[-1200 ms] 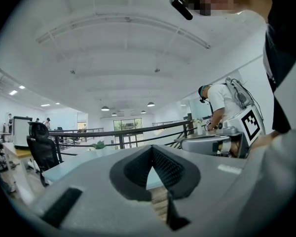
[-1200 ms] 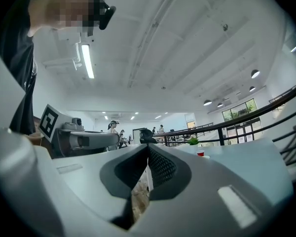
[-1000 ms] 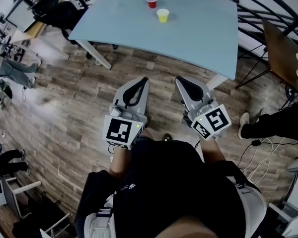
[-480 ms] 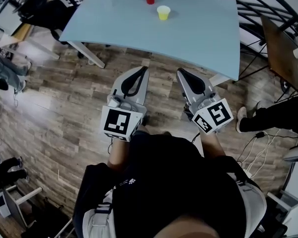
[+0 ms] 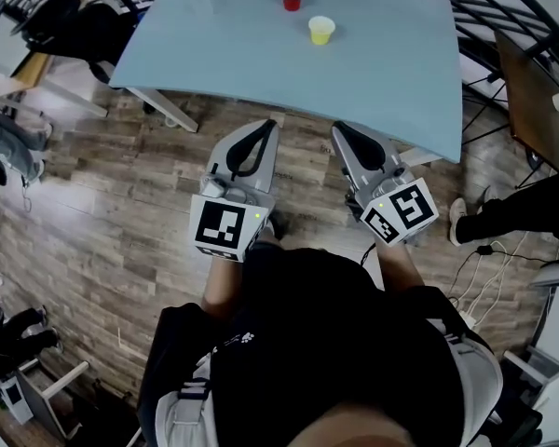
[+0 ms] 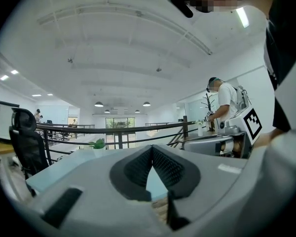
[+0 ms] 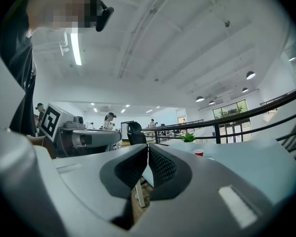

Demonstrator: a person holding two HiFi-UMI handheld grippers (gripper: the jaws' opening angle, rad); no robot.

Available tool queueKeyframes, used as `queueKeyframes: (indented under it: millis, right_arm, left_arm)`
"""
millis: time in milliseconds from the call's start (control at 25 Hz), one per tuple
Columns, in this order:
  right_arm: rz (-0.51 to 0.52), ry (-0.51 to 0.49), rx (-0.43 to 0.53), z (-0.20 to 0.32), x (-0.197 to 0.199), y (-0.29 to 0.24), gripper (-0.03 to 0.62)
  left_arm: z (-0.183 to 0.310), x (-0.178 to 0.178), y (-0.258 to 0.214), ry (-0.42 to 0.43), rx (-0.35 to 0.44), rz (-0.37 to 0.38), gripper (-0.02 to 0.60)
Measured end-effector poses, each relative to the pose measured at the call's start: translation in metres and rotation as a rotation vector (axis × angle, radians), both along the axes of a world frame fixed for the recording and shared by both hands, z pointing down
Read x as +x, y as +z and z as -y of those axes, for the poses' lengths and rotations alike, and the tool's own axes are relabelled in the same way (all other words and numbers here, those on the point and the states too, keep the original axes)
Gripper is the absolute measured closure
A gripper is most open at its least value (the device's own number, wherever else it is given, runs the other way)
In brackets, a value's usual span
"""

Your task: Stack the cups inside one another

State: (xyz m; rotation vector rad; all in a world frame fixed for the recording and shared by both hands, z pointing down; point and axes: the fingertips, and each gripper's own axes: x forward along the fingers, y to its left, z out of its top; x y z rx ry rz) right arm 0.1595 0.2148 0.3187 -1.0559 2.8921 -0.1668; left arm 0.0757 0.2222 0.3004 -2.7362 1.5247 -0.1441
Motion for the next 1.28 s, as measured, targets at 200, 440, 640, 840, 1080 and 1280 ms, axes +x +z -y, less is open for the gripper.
queueKeyframes:
  millis: [200, 440, 640, 840, 1080, 1280]
  right_arm:
    - [-0.011, 0.036, -0.009, 0.028, -0.027, -0.001, 0.591]
    - [-0.025, 0.075, -0.017, 0.052, -0.052, -0.003, 0.589]
    - [-0.029, 0.103, -0.015, 0.076, -0.078, -0.003, 0.588]
    - [-0.050, 0.108, -0.011, 0.094, -0.109, -0.004, 0.582]
    - [-0.055, 0.141, -0.007, 0.110, -0.128, -0.003, 0.579]
    - [-0.056, 0.192, -0.009, 0.119, -0.131, -0.001, 0.579]
  left_arm:
    - [0.030, -0.025, -0.005, 0.045, 0.009, 0.000, 0.588]
    - [0.055, -0.057, -0.004, 0.067, -0.001, -0.018, 0.588]
    - [0.077, -0.089, -0.003, 0.067, -0.003, -0.027, 0.588]
    - [0.093, -0.122, 0.000, 0.077, -0.016, -0.022, 0.586]
    - [0.110, -0.144, 0.000, 0.099, -0.003, -0.035, 0.586]
    - [0.120, -0.155, 0.006, 0.116, -0.024, -0.035, 0.586]
